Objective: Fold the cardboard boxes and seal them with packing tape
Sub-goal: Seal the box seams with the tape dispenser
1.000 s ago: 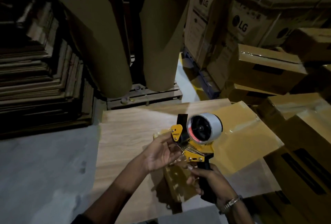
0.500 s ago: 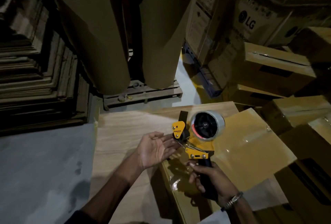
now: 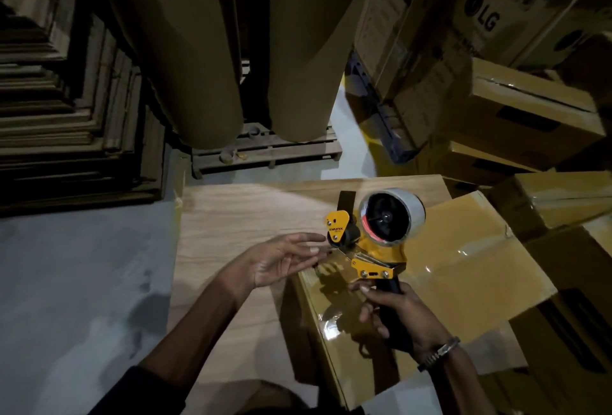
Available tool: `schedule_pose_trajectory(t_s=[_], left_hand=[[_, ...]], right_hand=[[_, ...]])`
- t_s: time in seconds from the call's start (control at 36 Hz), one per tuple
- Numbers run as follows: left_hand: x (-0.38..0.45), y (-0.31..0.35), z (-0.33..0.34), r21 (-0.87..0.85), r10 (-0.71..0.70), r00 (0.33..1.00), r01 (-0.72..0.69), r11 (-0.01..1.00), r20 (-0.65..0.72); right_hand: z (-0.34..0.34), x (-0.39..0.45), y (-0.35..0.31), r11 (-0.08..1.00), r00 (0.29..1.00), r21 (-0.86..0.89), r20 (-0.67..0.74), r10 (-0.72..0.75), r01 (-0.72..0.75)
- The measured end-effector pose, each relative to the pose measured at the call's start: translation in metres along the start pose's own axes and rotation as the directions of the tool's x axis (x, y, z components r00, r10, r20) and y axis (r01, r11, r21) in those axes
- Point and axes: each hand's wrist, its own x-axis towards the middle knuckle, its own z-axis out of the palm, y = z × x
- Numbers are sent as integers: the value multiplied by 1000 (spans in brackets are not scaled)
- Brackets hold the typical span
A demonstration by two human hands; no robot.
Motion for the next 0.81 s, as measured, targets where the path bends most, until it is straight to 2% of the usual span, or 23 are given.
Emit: schedule_pose_trajectory(t_s=[0.08,0.17,0.25,0.36,0.47,0.56,0.72,0.81], left_hand=[[-2,15,-2,217,29,997,-12,976,-73],[1,35,-4,442,118,982,-42,896,-146],[7,54,-6,581,194,964,-53,812,-183],[17,62,-16,721,236,944,4,693,-232],[28,49,-34,760,289,915,28,649,-280],[33,33,-48,705,308,897,6,710,-318],[37,1,-64,626,370,879,-112,772,-299],[40,-13,-68,586,444,847,-207,783,-293]], right_hand=[[4,3,-3,999,1000,-34,-10,22,-23],[12,12,-2,997,999,-69,-29,35,-37],[25,19,0,992,996,-114,-63,55,-62],[52,26,7,981,990,-172,-125,69,-90],[68,31,20,965,981,-240,-183,64,-108],[74,30,26,962,979,-245,-190,71,-117],[79,25,31,950,975,-290,-214,58,-120],[82,26,34,946,976,-308,-213,35,-101]])
